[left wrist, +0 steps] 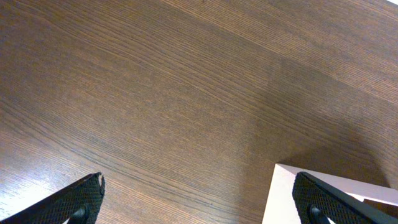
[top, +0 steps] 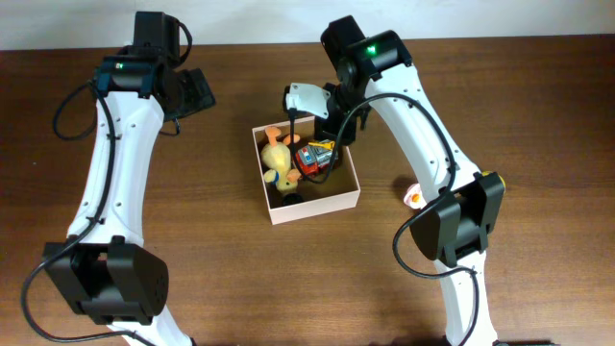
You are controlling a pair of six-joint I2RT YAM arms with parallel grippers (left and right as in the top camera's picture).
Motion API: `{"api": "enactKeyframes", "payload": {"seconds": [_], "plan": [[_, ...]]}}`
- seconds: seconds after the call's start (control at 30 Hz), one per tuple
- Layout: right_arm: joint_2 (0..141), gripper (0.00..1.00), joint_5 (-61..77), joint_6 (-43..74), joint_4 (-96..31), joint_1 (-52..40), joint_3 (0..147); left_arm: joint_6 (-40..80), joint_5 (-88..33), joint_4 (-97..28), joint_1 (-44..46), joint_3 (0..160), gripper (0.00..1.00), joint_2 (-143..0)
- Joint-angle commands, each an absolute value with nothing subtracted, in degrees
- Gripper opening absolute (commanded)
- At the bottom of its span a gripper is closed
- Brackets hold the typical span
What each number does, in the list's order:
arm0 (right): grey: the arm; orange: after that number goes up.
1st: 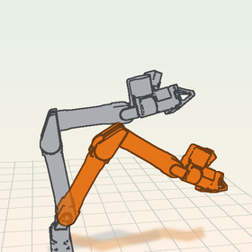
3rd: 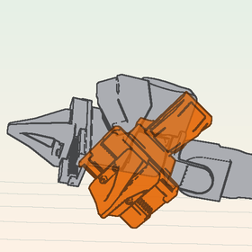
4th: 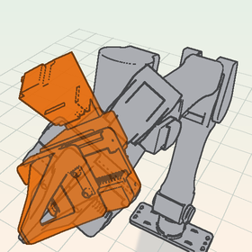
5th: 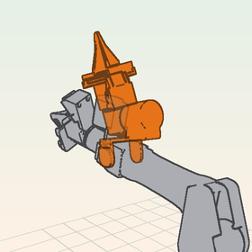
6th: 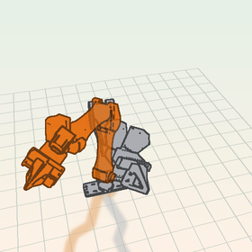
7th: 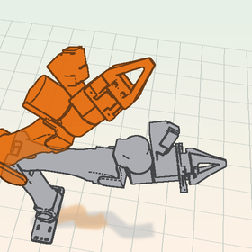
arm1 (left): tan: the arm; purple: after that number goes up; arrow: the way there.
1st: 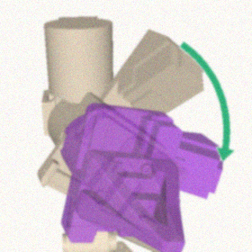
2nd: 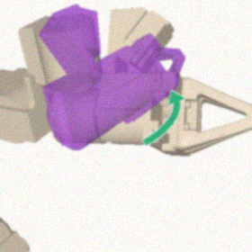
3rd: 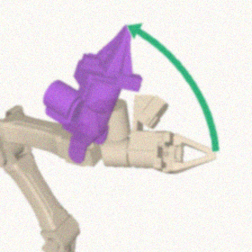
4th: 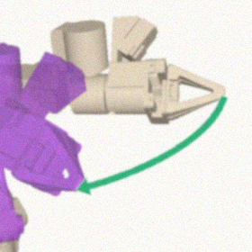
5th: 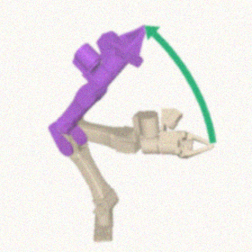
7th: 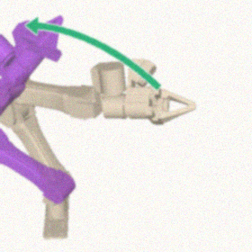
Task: Pack container
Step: 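Lower the police car into the box beside the yellow duck, then open the right gripper and lift it out of the pink box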
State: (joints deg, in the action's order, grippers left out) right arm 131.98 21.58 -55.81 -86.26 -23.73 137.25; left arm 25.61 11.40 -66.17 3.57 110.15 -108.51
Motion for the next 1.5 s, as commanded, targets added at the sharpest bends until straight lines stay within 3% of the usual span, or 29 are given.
{"api": "enactKeyframes", "payload": {"seconds": [0.0, 0.43, 1.47], "plan": [[130.9, 0.04, 23.4, -54.8, -88.0, -24.1, 135.8, 26.3, 11.8, -66.1, 3.6, 110.7, 0.99, -108.8], [130.9, 0.04, 26.4, -58.5, -80.6, -25.9, 116.4, 26.3, 11.8, -66.1, 3.6, 110.7, 0.99, -108.8], [131.9, 0.04, 25.7, -58.0, -72.1, -27.0, 114.3, 26.3, 11.8, -66.1, 3.6, 110.7, 0.99, -108.8]]}}
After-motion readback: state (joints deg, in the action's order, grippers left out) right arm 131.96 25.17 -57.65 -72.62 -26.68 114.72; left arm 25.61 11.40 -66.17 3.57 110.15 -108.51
